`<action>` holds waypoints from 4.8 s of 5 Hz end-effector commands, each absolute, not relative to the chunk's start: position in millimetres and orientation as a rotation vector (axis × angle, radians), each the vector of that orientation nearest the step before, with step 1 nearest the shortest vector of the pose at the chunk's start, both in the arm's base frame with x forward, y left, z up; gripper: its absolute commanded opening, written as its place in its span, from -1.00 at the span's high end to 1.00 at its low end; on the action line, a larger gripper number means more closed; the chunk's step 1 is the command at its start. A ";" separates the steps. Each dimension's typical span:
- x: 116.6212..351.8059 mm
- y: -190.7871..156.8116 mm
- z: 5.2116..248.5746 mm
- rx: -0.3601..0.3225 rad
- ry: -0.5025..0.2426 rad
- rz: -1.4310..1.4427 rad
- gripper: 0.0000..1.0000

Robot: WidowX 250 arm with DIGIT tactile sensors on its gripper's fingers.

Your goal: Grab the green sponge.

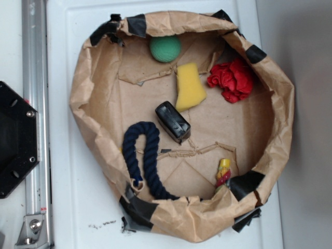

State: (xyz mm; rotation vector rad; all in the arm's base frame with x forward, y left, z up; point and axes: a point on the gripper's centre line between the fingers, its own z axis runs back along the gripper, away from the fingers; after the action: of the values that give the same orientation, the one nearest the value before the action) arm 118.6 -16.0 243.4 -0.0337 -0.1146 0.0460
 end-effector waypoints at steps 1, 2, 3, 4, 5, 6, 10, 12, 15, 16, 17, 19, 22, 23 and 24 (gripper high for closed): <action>118.6 -16.0 243.4 -0.034 -0.115 0.046 -1.00; 163.6 -13.0 222.1 0.038 -0.164 -0.160 -1.00; 205.9 -11.0 194.2 0.034 -0.246 -0.287 -1.00; 241.3 -3.2 153.2 0.073 -0.288 -0.435 -1.00; 270.8 2.7 112.7 0.125 -0.253 -0.604 -1.00; 282.0 20.0 98.5 0.085 -0.205 -0.600 -1.00; 302.4 48.0 58.3 0.051 -0.113 -0.694 -1.00; 308.1 50.1 45.3 0.062 -0.078 -0.710 -1.00; 272.9 49.6 29.2 0.127 0.039 -0.854 -1.00; 276.0 48.7 26.5 0.133 0.044 -0.848 -1.00; 279.4 50.7 23.0 0.120 0.042 -0.806 1.00; 280.4 51.0 21.6 0.114 0.041 -0.794 1.00; 289.2 23.7 125.6 0.238 -0.049 -0.536 1.00; 284.7 9.8 177.1 0.208 -0.059 -0.283 1.00; 281.3 12.0 190.0 0.190 -0.043 -0.033 1.00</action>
State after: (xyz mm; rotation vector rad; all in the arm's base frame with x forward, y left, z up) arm 270.9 19.9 167.8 0.1925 0.0357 -0.0457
